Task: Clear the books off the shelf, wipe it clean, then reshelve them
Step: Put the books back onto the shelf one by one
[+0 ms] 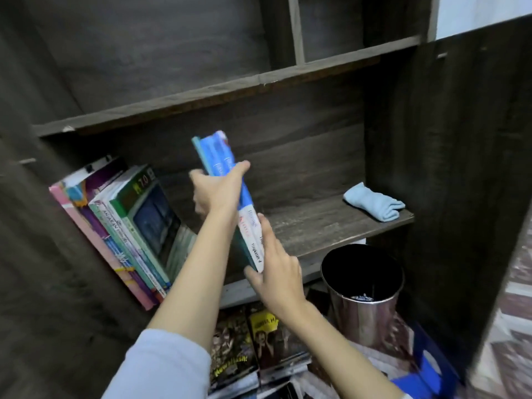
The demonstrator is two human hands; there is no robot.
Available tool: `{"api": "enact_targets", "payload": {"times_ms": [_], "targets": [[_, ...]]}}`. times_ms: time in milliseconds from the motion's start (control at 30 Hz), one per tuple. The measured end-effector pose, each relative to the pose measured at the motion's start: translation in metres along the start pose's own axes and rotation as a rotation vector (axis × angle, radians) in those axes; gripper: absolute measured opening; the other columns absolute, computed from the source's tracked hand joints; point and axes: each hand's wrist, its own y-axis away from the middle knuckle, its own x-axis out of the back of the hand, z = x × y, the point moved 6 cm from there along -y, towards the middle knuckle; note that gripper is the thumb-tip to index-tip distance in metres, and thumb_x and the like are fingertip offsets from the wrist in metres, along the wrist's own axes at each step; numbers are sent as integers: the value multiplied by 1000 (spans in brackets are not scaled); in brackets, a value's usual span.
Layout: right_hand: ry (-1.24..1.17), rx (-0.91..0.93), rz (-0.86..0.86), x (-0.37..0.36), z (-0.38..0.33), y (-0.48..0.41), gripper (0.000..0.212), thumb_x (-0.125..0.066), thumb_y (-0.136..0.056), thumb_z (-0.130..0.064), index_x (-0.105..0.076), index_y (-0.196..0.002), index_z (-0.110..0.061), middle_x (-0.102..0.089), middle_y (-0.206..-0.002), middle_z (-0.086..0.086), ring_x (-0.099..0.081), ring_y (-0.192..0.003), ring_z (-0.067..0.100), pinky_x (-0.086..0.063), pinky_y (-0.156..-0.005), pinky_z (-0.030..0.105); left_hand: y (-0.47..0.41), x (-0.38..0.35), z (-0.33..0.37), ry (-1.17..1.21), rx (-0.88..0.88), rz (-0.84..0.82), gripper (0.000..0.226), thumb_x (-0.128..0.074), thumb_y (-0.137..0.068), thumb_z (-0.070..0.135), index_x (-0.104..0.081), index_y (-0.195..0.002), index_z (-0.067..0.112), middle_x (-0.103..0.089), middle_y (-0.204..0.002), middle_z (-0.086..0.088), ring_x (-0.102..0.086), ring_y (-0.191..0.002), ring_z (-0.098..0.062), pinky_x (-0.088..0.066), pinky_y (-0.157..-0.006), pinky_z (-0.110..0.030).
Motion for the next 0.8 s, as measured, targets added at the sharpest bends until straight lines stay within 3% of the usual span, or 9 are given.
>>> {"api": "enact_targets", "payload": {"times_ms": [67,133,167,233,367,467,633,700,800], "targets": [[-233,-140,30,9,10,-8,94,-67,-73,-26,-12,-149,-29,-58,-127,4,-58,-106,33,-44,-84,35,4,-28,12,-47,-43,-206,67,-75,-54,66,-56,-98,20,-65,-103,-3,-62,-92,-22,-50,-86,-35],[-519,-287,90,17,25,-15,87,-69,-67,-20,-28,-144,-25,-62,-114,1,-60,-100,25,-48,-85,32,8,-52,10,15,-6,-417,54,-62,-69,71,-58,-85,19,-63,-89,-1,-59,-78,-18,-46,-70,-28],[-666,-338,105,17,35,-19,81,-71,-64,-13,-37,-138,-20,-63,-111,1,-61,-99,22,-51,-85,34,8,-56,4,26,11,-442,49,-54,-78,69,-58,-81,20,-63,-86,1,-58,-77,-18,-44,-68,-28],[-903,-461,122,15,65,-27,65,-72,-61,-1,-50,-122,-8,-66,-107,8,-64,-97,25,-56,-81,39,-3,-52,-23,-79,5,-394,48,-44,-89,61,-63,-85,18,-64,-99,0,-59,-93,-20,-45,-81,-30],[-1257,-747,104,8,123,-24,47,-65,-70,9,-56,-115,3,-69,-96,19,-69,-75,29,-59,-66,38,-20,-25,-131,-366,154,-326,42,-53,-91,39,-63,-111,4,-63,-117,-15,-58,-108,-32,-44,-92,-35],[-1290,-934,48,0,165,-8,37,-54,-79,10,-58,-116,6,-71,-83,21,-70,-63,28,-59,-55,35,-7,-23,-192,-435,282,-466,37,-53,-92,28,-61,-110,-5,-62,-116,-19,-58,-105,-33,-45,-87,-37],[-1133,-982,-160,-2,196,-3,34,-55,-82,4,-62,-115,1,-71,-99,21,-72,-78,28,-59,-63,33,20,-34,-217,-258,342,-459,41,-56,-80,37,-62,-109,8,-64,-111,-17,-62,-96,-34,-52,-86,-40],[-1092,-987,-204,0,199,-6,30,-55,-83,1,-64,-112,0,-71,-99,21,-72,-79,27,-59,-65,33,32,-37,-214,-114,421,-464,28,-53,-88,31,-56,-109,12,-64,-106,-14,-62,-90,-30,-54,-76,-39],[-1039,-982,-130,4,215,-13,53,-70,-70,0,-55,-121,4,-69,-102,26,-71,-81,33,-58,-62,36,50,-39,-213,63,481,-477,16,-44,-98,19,-50,-113,13,-60,-95,-9,-56,-76,-18,-45,-61,-29]]}}
